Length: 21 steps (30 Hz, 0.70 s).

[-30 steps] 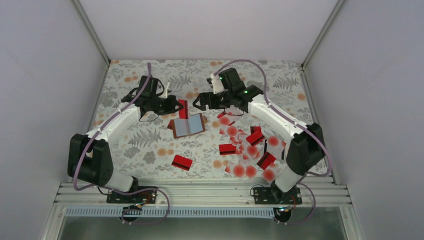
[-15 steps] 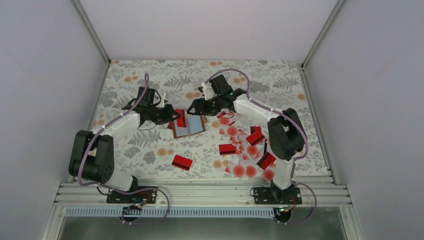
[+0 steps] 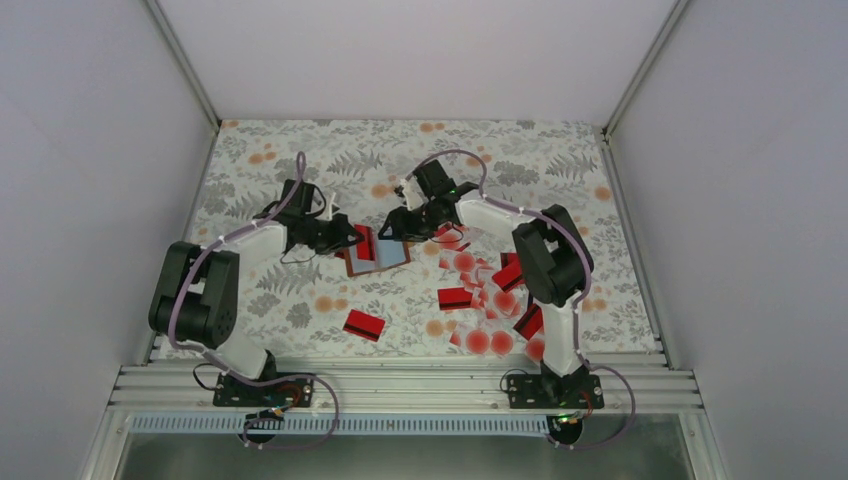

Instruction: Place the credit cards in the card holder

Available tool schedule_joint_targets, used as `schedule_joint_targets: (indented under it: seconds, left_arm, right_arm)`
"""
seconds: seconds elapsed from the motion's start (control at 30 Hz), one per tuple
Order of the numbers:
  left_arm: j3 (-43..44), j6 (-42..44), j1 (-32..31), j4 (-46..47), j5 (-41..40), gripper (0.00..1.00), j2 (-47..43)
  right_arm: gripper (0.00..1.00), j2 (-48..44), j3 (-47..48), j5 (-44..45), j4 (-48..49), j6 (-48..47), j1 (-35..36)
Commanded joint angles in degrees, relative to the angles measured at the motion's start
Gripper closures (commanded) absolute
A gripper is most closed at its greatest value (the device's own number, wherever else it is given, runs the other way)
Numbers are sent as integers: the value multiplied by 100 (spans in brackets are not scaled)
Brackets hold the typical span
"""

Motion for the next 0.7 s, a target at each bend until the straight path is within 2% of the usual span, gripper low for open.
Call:
schedule_joint_targets:
  seconds: [0.0,0.67]
  left_arm:
    - [66,39,34,196,168,98,224]
    - [197,47,36,252,359,98,759]
  right_arm:
    - [49,119,86,59,12,-179,-133]
    - [50,462,-352,36,200,-371,-337]
